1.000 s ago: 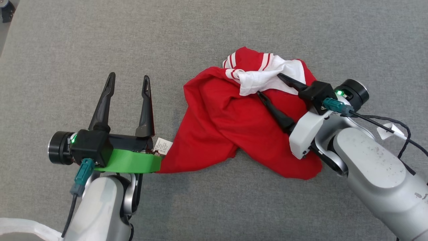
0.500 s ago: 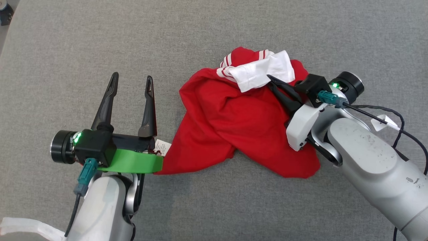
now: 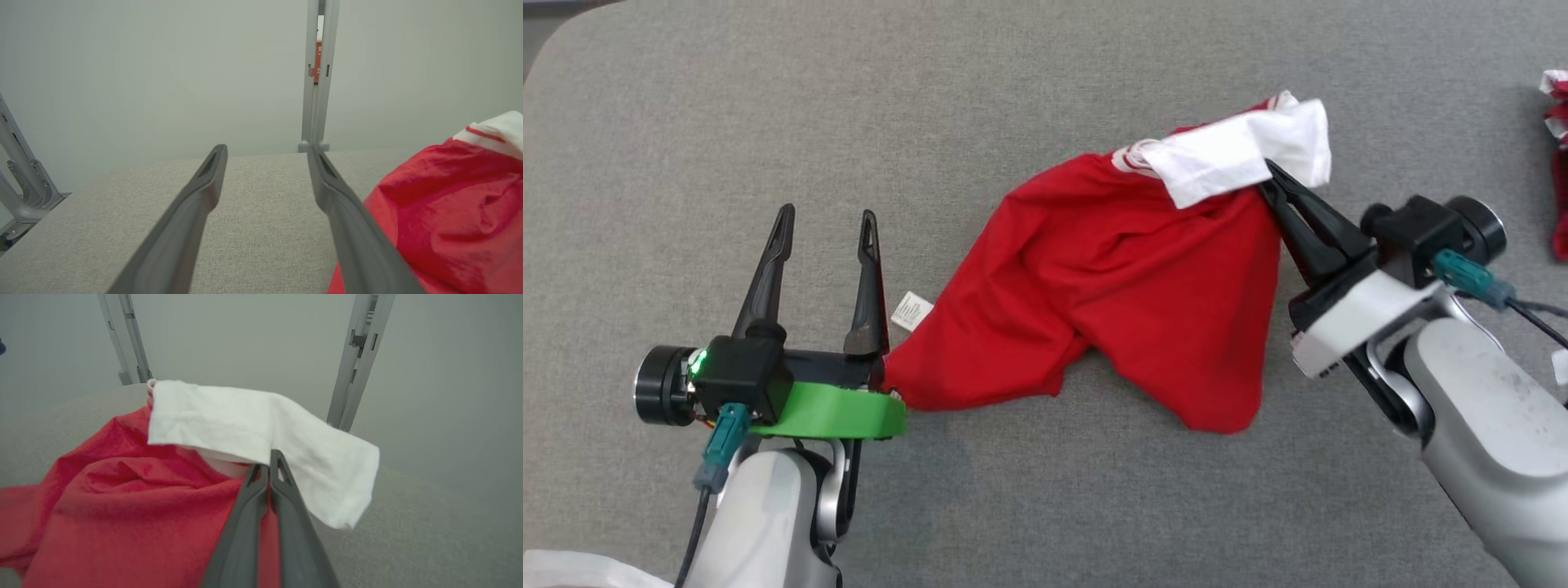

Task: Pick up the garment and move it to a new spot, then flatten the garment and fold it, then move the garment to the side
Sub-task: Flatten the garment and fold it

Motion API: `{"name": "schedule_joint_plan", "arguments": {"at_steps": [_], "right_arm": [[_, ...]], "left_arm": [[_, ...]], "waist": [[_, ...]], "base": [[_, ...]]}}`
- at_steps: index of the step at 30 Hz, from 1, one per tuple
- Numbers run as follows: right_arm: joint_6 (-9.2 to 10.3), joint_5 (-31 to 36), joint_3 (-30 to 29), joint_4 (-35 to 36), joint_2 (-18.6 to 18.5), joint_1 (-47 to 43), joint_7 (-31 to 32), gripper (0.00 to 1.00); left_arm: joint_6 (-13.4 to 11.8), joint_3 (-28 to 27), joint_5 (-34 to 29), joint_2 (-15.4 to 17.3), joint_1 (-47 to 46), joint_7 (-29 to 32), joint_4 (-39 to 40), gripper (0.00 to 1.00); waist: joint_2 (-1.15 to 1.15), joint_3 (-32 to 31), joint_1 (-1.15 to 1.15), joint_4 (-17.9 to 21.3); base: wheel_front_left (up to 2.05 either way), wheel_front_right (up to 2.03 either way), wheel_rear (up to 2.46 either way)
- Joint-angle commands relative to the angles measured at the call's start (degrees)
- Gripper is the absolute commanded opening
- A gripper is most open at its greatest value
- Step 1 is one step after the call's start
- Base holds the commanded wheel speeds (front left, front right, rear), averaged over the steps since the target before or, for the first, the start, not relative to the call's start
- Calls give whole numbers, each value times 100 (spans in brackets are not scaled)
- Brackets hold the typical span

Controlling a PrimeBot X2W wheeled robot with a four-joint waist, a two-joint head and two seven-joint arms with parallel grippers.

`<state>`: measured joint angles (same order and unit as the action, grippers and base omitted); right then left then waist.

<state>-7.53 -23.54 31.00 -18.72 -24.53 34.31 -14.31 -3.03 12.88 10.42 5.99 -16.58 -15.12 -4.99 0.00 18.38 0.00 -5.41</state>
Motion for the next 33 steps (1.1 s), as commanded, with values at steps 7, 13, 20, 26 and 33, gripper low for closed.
{"name": "schedule_joint_plan", "arguments": {"at_steps": [7, 13, 20, 26, 33], "right_arm": [[9, 364, -1332, 819, 217, -1920, 255, 0], [9, 678, -2288, 1220, 861, -3280, 514, 0], [9, 710, -2510, 1606, 1243, -3586, 527, 100], [9, 768, -2524, 2301, 1306, -3671, 450, 100], [9, 821, -2747, 2711, 1288, -3777, 620, 100]], "left_arm": [[16, -93, -43, 48, 212, -2, -40, 100], [-9, -147, 3, 79, 344, -2, -116, 100], [-63, -194, 39, 129, 506, -2, -220, 100], [-111, -240, 106, 185, 682, 25, -283, 100], [-200, -299, 178, 265, 951, 104, -248, 100]], "waist": [[0, -226, 0, 326], [0, -327, 0, 468], [0, -453, 0, 590], [0, -645, 0, 666], [0, -928, 0, 708]], "base": [[0, 0, 0], [0, 0, 0], [0, 0, 0], [0, 0, 0], [0, 0, 0]]}}
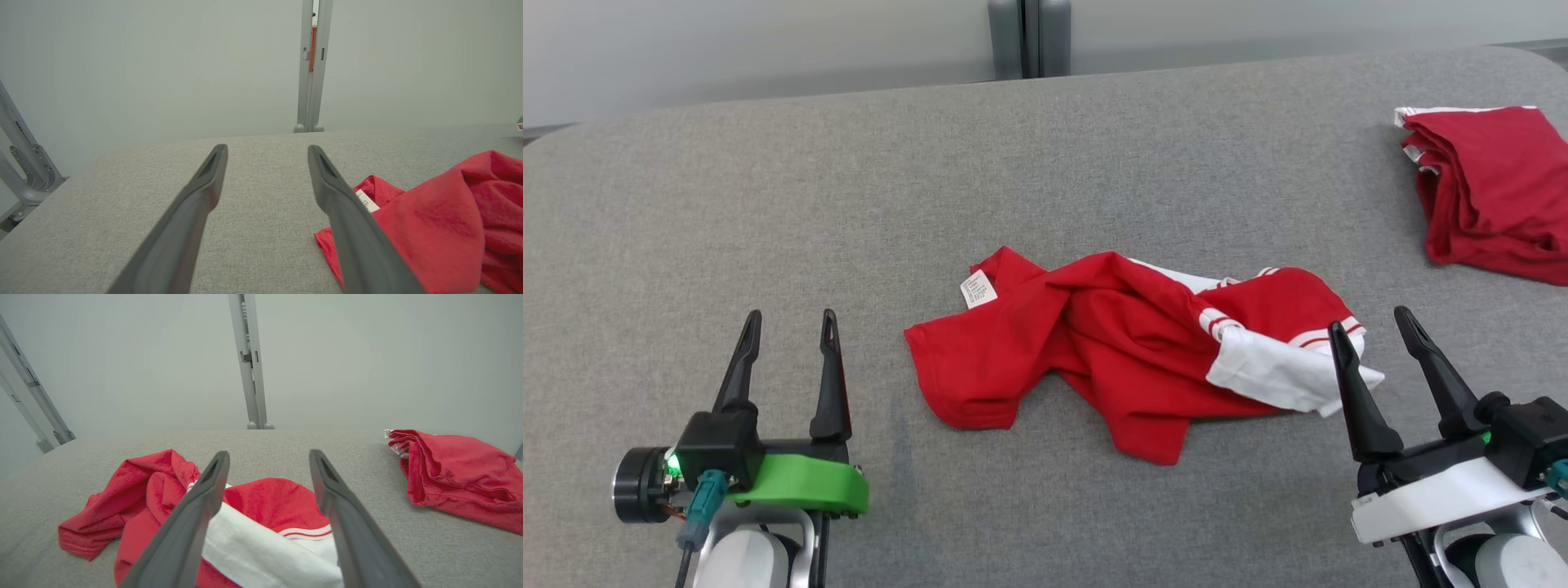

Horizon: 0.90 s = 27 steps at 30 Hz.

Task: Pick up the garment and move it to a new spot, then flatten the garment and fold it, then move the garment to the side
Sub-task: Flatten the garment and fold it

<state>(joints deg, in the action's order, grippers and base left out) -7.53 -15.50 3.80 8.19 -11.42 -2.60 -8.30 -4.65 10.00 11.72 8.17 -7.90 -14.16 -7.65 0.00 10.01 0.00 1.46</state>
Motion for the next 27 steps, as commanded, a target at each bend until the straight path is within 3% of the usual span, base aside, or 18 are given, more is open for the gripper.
{"name": "schedule_joint_plan", "arguments": {"at_steps": [1, 17, 23, 27], "right_arm": [[9, 15, -40, 25, -32, -84, 43, 100], [9, -80, -134, 5, 29, -113, 120, 100], [9, -89, -112, 71, -2, 38, 99, 100], [9, -110, -42, 77, -26, 164, 86, 100]], "left_arm": [[-42, -12, 47, 58, 120, 27, 25, 100], [-52, 133, 53, 131, 224, 204, 197, 100], [248, 468, 12, 159, -275, 774, -89, 100], [507, 704, 59, 117, -780, 1291, -689, 100]], "waist": [[0, -116, 0, 22], [0, -104, 0, -48], [0, 117, 0, -7], [0, 342, 0, 108]], "base": [[0, 0, 0], [0, 0, 0], [0, 0, 0], [0, 0, 0]]}}
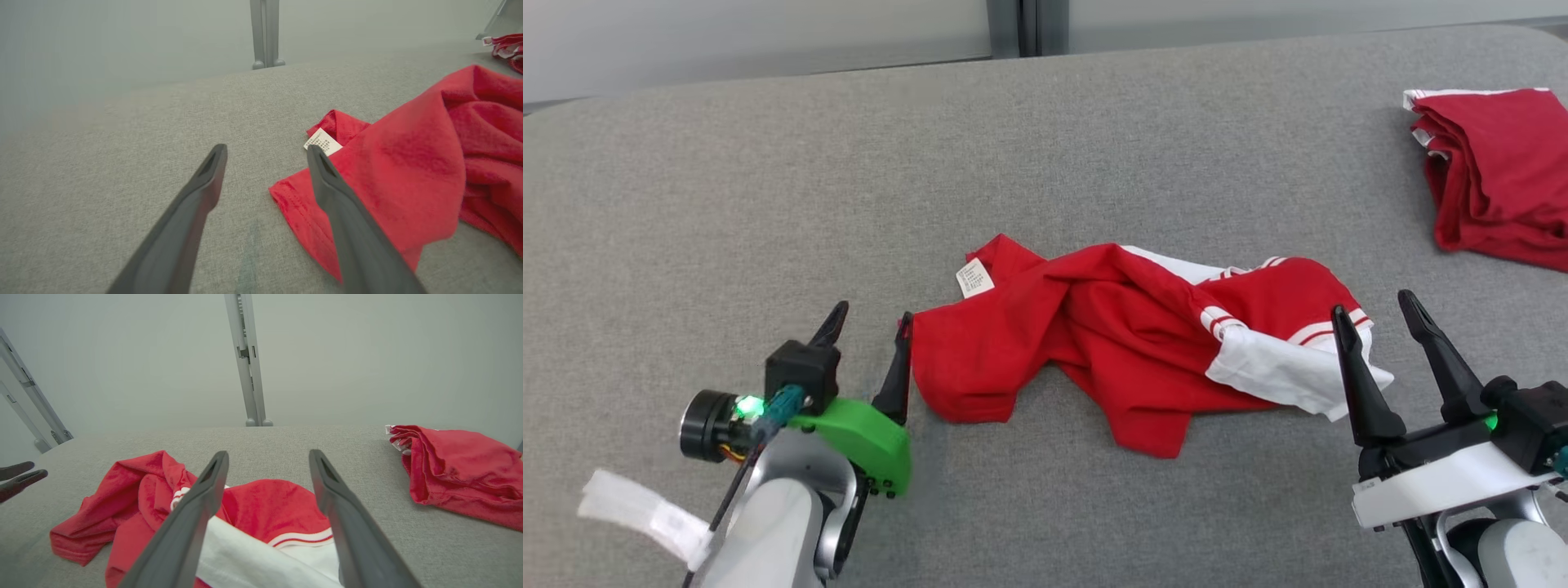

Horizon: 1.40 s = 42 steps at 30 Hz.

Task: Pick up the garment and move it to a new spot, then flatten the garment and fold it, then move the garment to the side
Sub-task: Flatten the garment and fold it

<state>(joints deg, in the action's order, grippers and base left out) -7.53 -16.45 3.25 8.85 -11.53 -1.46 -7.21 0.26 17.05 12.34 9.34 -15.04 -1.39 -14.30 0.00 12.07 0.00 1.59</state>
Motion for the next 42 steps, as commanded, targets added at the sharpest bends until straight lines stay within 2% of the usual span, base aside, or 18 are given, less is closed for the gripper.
{"name": "schedule_joint_plan", "arguments": {"at_steps": [1, 10, 11, 12, 13, 14, 17, 20, 25, 29, 35, 39, 42], "right_arm": [[9, -33, 23, -4, -22, 86, -44, 100], [9, -105, 44, -190, 15, 261, -157, 100], [9, -106, 39, -204, 20, 269, -166, 100], [9, -105, 41, -218, 25, 276, -173, 100], [9, -106, 38, -228, 27, 284, -184, 100], [9, -105, 30, -240, 28, 289, -192, 100], [9, -88, -2, -257, 51, 306, -218, 100], [9, -81, -33, -276, 51, 310, -241, 100], [9, -98, -129, -310, 81, 293, -264, 100], [9, -106, -198, -324, 95, 253, -264, 100], [9, -93, -288, -293, 106, 194, -242, 100], [9, -74, -375, -228, 134, 183, -195, 100], [9, -59, -407, -182, 126, 210, -147, 100]], "left_arm": [[79, 38, 30, -11, -213, 138, -242, 100], [472, 205, 286, -5, -1005, 816, -1832, 100], [504, 253, 298, -4, -1036, 895, -1950, 95], [534, 295, 314, -5, -1063, 951, -2064, 42], [548, 312, 326, -2, -1089, 951, -2133, 7], [569, 330, 331, 7, -1112, 924, -2191, 0], [547, 318, 299, 63, -1229, 699, -2229, 0], [413, 260, 208, 133, -1392, 293, -2104, 0], [146, 113, 30, 234, -1637, -746, -1712, 0], [-29, -23, -13, 345, -1628, -1152, -1244, 0], [-335, -288, 82, 478, -710, -1332, -326, 0], [-453, -368, 315, 307, 117, -1363, -66, 0], [-396, -364, 494, 131, 460, -1376, -154, 0]], "waist": [[0, 191, 0, 131], [0, 411, 0, 381], [0, 412, 0, 391], [0, 414, 0, 405], [0, 413, 0, 414], [0, 411, 0, 420], [0, 403, 0, 422], [0, 384, 0, 417], [0, 341, 0, 367], [0, 326, 0, 287], [0, 359, 0, 174], [0, 415, 0, 42], [0, 447, 0, -60]], "base": [[0, 0, 0], [0, 0, 0], [0, 0, 0], [0, 0, 0], [0, 0, 0], [0, 0, 0], [0, 0, 0], [0, 0, 0], [0, 0, 0], [0, 0, 0], [0, 0, 0], [0, 0, 0], [0, 0, 0]]}}
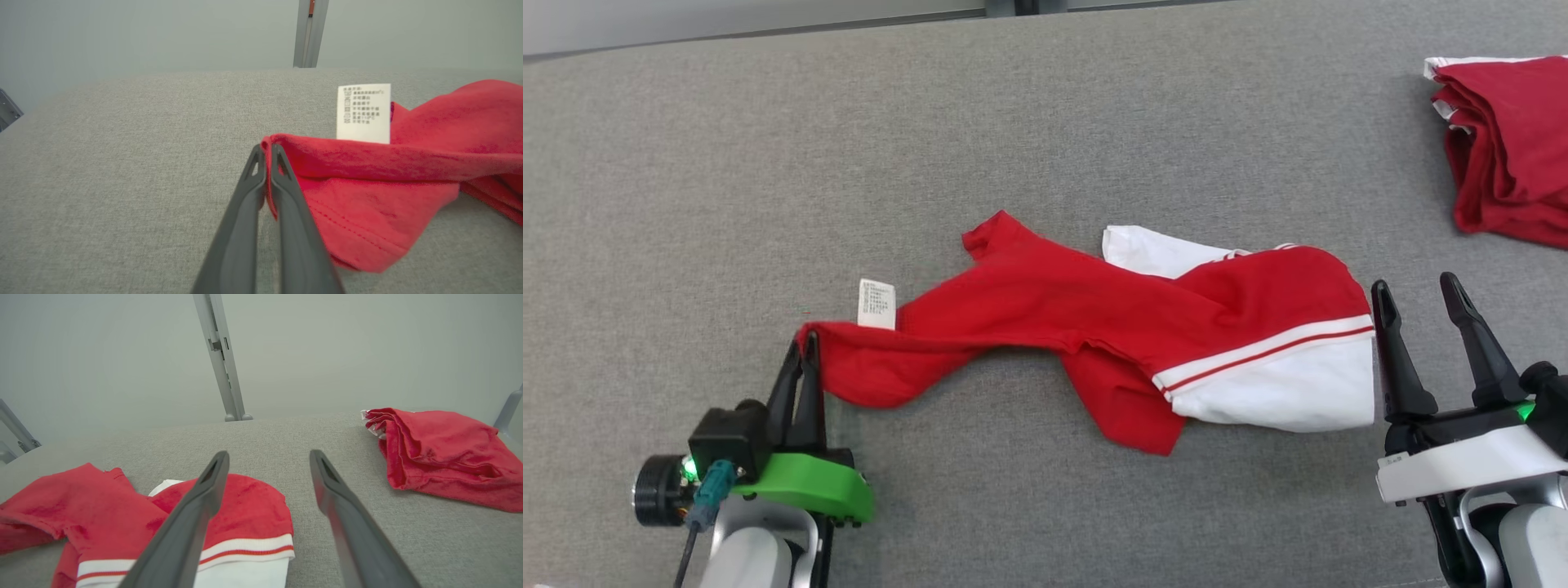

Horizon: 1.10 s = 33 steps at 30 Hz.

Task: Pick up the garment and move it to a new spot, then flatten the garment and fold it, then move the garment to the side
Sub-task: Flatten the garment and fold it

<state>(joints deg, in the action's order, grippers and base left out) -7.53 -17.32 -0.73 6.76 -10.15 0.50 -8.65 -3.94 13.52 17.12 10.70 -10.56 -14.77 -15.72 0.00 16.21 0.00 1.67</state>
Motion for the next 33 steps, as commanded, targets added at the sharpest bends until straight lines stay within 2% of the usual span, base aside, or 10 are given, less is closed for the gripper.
{"name": "schedule_joint_plan", "arguments": {"at_steps": [1, 2, 3, 8, 13, 21, 33], "right_arm": [[9, 32, -9, 43, -24, 33, 28, 100], [9, 34, -15, 54, -38, 46, 41, 100], [9, 45, -19, 72, -59, 64, 61, 100], [9, 109, -54, 184, -88, 41, 136, 100], [9, 200, -55, 252, -53, -95, 199, 100], [9, 206, 83, 244, -1, -453, 296, 100], [9, 149, 148, 298, 21, -617, 368, 100]], "left_arm": [[41, -20, 80, -52, 84, -40, -92, 4], [63, -41, 161, -115, 107, -44, -137, 82], [91, -63, 201, -170, 99, -41, -179, 100], [59, -356, 285, -310, 34, -45, 0, 100], [-52, -624, 136, -257, 125, -42, 429, 100], [-189, -382, -264, -72, 432, 100, 984, 100], [-352, -342, -262, -10, 814, 185, 1295, 100]], "waist": [[0, 35, 0, -97], [0, 34, 0, -122], [0, 28, 0, -151], [0, -48, 0, -241], [0, -202, 0, -231], [0, -461, 0, -68], [0, -619, 0, -59]], "base": [[0, 0, 0], [0, 0, 0], [0, 0, 0], [0, 0, 0], [0, 0, 0], [0, 0, 0], [0, 0, 0]]}}
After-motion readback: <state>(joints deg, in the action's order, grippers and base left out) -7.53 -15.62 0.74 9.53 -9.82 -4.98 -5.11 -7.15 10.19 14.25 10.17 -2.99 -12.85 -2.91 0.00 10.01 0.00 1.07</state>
